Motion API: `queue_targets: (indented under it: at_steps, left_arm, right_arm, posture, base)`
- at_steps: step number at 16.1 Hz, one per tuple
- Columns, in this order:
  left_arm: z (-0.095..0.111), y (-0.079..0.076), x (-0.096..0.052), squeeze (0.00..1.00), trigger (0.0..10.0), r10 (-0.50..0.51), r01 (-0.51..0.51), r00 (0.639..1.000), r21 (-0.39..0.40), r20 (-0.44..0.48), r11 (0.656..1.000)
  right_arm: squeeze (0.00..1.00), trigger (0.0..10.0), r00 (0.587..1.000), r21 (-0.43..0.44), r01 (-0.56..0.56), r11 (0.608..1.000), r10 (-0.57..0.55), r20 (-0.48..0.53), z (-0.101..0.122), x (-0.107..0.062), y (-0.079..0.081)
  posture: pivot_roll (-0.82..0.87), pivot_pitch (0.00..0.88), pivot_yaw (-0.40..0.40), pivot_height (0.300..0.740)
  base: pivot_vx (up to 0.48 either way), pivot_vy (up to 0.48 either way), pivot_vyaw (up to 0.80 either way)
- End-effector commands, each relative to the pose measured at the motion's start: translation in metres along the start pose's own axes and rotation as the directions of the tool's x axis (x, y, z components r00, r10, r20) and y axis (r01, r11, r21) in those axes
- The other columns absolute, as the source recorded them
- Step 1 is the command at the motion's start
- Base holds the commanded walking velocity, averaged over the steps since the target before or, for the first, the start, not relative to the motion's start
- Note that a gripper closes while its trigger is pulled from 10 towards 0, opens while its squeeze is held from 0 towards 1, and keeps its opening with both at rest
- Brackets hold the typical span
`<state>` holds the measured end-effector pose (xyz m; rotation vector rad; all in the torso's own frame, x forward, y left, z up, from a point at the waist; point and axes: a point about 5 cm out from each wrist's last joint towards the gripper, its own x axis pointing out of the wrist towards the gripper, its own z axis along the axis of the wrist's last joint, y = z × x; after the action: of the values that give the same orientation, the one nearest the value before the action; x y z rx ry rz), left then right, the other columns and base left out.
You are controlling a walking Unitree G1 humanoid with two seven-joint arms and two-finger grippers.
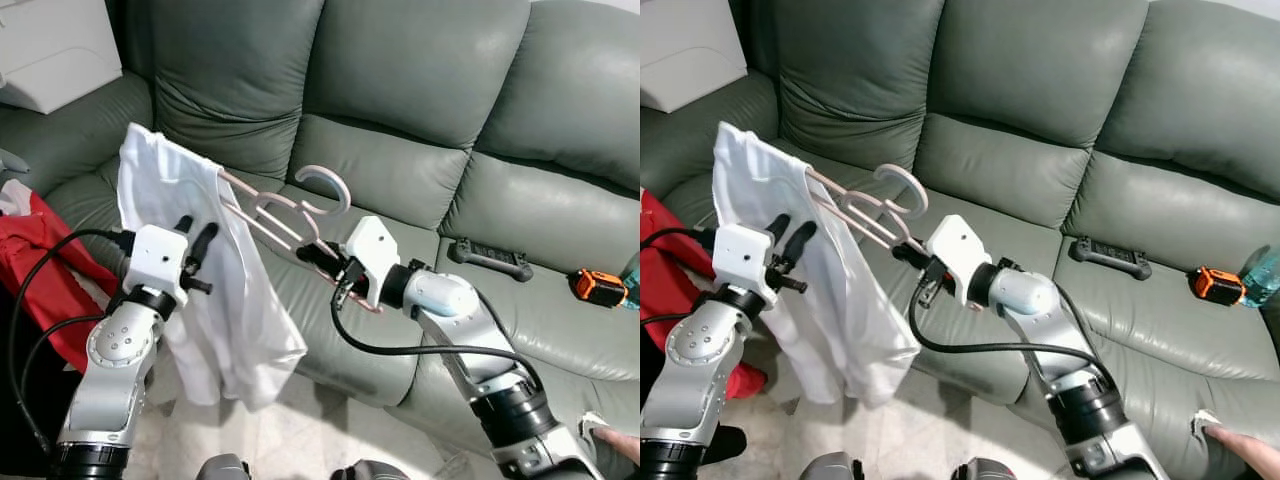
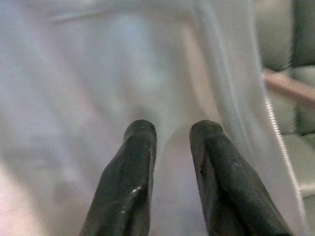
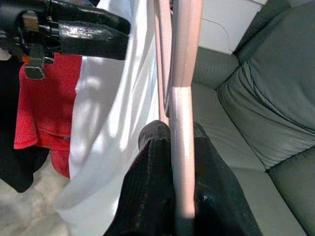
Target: Hang hanger
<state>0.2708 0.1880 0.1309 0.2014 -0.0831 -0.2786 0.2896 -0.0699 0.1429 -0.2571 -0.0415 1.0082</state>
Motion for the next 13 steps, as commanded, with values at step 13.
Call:
queue_targets:
  at_steps: [13]
  left_arm:
    - [0.003,-0.029,0.015,1.0,10.0,-0.083,0.076,0.995,-0.13,-0.053,0.989]
  right_arm:
    - [0.0,10.0,0.991,-0.068,0.002,0.998,0.007,0.132,0.026,0.013,-0.002]
  posture:
    - [-0.03,0.0,-0.059,0.74]
  base:
    - [0.0,0.0,0.0]
